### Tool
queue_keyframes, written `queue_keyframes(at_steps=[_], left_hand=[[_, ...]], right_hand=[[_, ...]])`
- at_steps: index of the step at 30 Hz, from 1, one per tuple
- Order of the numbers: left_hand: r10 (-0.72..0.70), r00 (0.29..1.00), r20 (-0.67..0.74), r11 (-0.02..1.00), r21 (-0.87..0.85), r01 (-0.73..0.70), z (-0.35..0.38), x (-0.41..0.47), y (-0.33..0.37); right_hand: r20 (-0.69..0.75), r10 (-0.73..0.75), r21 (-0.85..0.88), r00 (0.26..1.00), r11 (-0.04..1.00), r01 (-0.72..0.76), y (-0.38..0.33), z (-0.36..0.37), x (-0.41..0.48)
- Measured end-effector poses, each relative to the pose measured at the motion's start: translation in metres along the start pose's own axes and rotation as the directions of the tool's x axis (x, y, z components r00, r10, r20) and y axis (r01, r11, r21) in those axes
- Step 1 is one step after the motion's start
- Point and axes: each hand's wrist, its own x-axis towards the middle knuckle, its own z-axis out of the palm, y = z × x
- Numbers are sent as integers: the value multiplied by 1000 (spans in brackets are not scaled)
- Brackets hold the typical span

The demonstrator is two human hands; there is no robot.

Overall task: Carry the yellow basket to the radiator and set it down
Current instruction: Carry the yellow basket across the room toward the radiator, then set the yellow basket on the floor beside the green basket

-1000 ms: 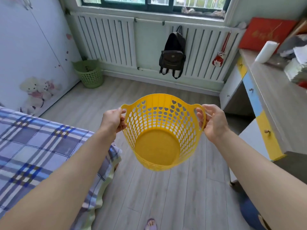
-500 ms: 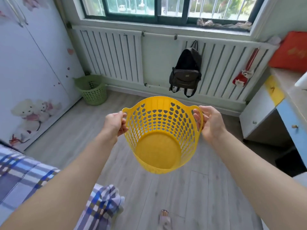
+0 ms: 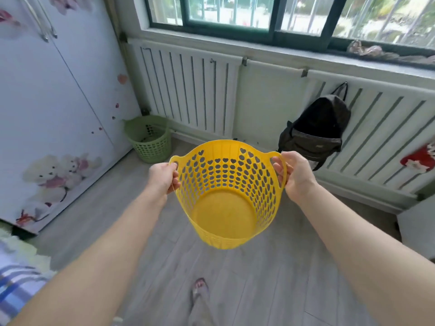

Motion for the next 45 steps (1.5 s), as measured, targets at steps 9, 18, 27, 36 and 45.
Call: queue_keyframes(at_steps=[9, 18, 27, 36, 45], left_hand=[[-19, 998, -54, 998, 66, 23, -8, 204, 64], [-16, 995, -100, 986, 165, 32, 9, 384, 105], [-69, 980, -188, 957, 264, 118, 50, 553, 143], [-112, 983, -147, 903, 397, 163, 73, 715, 128], [-160, 979, -128, 731, 651, 205, 89, 865, 66]], right_hand=[[-40, 58, -262, 998, 963, -66, -34, 144, 158], [15, 134, -293, 991, 948, -124, -52, 254, 330], [16, 260, -391, 965, 890, -233, -58, 339, 507], [-39, 408, -476, 912, 795, -376, -10, 403, 642], [-183, 485, -465, 855, 724, -510, 82, 441, 763]])
